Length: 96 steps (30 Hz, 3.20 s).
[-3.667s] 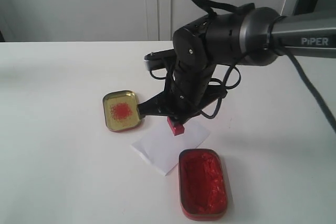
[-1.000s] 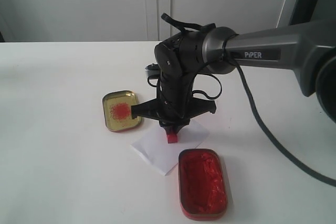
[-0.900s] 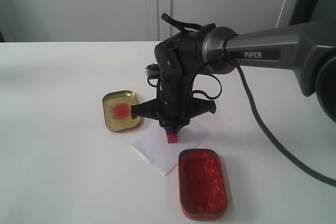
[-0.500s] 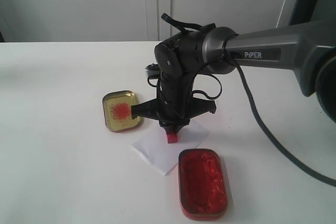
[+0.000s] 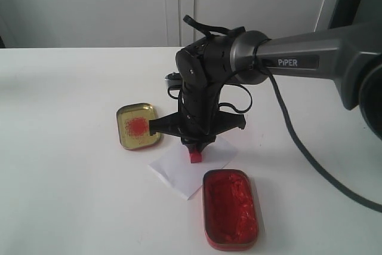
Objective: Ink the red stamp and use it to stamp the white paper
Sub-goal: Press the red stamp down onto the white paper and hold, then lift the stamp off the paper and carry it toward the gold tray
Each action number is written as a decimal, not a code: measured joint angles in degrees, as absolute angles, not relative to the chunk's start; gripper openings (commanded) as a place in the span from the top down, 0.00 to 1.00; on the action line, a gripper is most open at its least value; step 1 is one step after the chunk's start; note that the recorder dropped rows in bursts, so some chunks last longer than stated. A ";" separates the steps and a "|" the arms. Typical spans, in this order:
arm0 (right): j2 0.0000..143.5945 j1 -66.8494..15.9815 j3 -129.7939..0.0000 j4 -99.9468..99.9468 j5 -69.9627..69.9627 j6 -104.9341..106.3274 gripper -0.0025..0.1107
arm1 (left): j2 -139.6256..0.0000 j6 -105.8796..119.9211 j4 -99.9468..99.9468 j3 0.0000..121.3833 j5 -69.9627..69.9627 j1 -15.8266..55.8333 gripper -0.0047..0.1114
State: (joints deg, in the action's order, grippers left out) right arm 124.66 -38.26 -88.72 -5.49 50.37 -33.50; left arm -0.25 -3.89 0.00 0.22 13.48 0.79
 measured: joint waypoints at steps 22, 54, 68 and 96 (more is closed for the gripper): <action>123.21 -38.26 -87.90 -5.49 48.83 -33.81 0.98 | -0.25 -3.89 0.00 0.22 13.48 0.79 0.96; 116.85 -38.26 -86.56 -5.59 49.61 -33.81 0.98 | -0.25 -3.89 0.00 0.22 13.48 0.79 0.96; 114.99 -38.26 -86.56 -5.59 48.99 -33.81 0.98 | -0.25 -3.89 0.00 0.22 13.48 0.79 0.96; 115.23 -27.45 -86.56 23.99 33.06 -12.81 0.98 | -0.25 -3.89 0.00 0.22 13.48 0.79 0.96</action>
State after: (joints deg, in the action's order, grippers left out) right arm 115.23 -27.45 -86.56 23.99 33.06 -12.81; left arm -0.25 -3.89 0.00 0.22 13.48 0.79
